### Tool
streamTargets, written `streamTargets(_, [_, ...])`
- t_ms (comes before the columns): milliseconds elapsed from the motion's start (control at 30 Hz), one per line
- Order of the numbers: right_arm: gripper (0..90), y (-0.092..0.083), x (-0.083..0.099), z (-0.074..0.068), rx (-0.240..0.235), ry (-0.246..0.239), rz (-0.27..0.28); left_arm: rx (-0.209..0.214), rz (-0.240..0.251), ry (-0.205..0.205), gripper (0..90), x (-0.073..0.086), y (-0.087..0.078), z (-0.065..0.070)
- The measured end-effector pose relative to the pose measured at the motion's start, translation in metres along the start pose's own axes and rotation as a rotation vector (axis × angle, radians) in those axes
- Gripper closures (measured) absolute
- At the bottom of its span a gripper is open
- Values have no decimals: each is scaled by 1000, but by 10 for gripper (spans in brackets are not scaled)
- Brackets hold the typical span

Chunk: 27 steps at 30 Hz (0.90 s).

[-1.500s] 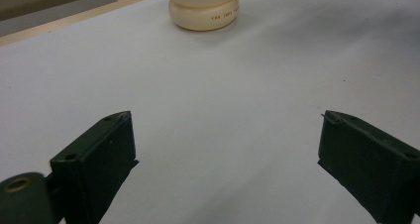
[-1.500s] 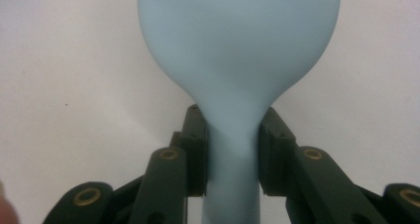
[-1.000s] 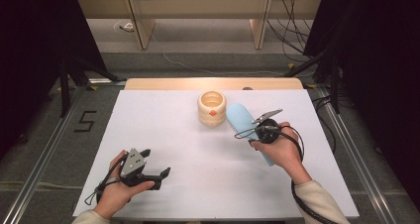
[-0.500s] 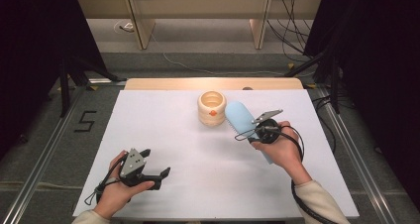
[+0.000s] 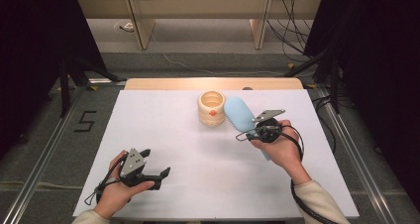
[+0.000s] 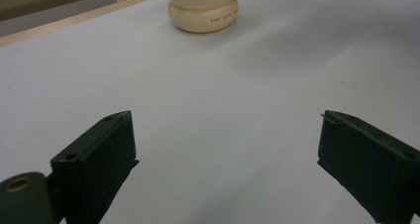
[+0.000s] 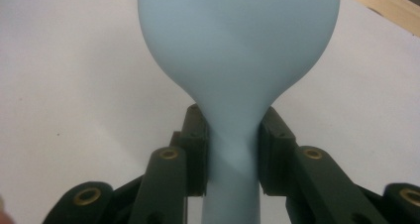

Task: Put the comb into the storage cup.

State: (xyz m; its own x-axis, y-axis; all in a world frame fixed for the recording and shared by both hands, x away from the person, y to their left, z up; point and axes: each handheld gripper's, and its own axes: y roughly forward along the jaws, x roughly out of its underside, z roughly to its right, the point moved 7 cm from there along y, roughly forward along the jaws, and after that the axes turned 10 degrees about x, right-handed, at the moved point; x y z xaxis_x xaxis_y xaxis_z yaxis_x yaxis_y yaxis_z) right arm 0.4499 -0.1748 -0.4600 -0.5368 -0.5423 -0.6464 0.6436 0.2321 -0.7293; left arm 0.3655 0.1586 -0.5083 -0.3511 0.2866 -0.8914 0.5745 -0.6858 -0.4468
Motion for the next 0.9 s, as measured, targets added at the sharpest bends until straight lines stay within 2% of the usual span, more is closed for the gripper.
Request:
streamTargets(233, [704, 0, -5, -2, 7, -8, 52, 1, 4, 2, 75, 0, 0, 0])
streamTargets(633, [704, 1, -7, -4, 6, -7, 86, 5, -1, 6, 75, 0, 0, 0])
streamTargets(900, [704, 1, -10, -5, 22, -12, 116, 3, 0, 6, 76, 0, 0, 0])
